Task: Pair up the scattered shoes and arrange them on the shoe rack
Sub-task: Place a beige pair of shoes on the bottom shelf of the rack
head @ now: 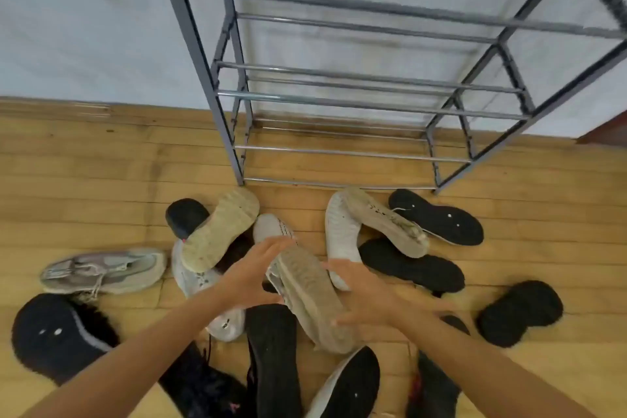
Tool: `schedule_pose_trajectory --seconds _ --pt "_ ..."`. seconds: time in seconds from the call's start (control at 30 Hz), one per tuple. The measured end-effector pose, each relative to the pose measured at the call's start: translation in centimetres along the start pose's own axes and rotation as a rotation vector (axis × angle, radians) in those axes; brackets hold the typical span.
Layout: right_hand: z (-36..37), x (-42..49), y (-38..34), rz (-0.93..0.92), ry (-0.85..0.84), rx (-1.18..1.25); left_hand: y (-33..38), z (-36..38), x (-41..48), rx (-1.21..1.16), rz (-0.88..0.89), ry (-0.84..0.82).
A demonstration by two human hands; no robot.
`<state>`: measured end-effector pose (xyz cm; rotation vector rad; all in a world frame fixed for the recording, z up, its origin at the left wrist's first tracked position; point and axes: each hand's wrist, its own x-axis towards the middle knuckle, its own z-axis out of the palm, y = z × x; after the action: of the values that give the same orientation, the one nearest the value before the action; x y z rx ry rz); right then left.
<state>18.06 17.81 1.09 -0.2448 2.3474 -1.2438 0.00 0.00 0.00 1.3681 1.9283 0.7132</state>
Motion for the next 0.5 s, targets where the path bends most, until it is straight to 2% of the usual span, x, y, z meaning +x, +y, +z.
schedule_pose_trajectory --seconds 0.03,0.07,0.1,0.13,0.17,0.2,0.23,0.27,0.33,0.37,0.43,0.5 --pt "1.5 1.8 3.6 -0.379 -0.109 0.137 -1.2 1.0 0.6 0.020 0.040 0.020" --pt "2.7 2.9 7.0 -0.487 -0.275 0.224 -2.8 2.1 1.3 0.067 0.071 0.057" --pt "4.2 3.5 9.1 -0.325 -0.230 0.213 -4.4 3.1 2.0 0.118 0.094 0.086" --pt "4.4 3.0 8.5 -0.095 0.077 -0.064 -5.6 3.7 2.4 0.175 0.127 0.123" --pt "5.6 4.4 7.9 0.131 0.119 -0.343 -6.9 4.4 2.6 0.207 0.147 0.142" --pt "7.3 4.0 7.8 0.389 0.263 -0.549 -7.7 4.9 2.5 0.218 0.149 0.155" --pt "8.2 4.2 7.3 0.486 0.336 -0.551 -8.4 5.2 2.3 0.225 0.153 0.175" --pt "8.5 4.1 5.9 0.543 0.333 -0.516 -8.7 5.3 2.0 0.245 0.157 0.188" --pt "9.0 5.2 5.5 0.516 0.478 -0.437 -8.5 5.3 1.4 0.240 0.137 0.194" --pt "8.7 5.4 5.5 0.544 0.572 -0.318 -8.0 5.3 1.0 0.232 0.119 0.185" --pt "6.9 4.6 4.3 0.571 0.791 0.132 -6.8 4.9 0.3 0.221 0.094 0.129" --pt "3.6 2.8 3.0 0.555 0.875 0.487 -5.3 4.1 -0.2 0.147 0.085 0.082"
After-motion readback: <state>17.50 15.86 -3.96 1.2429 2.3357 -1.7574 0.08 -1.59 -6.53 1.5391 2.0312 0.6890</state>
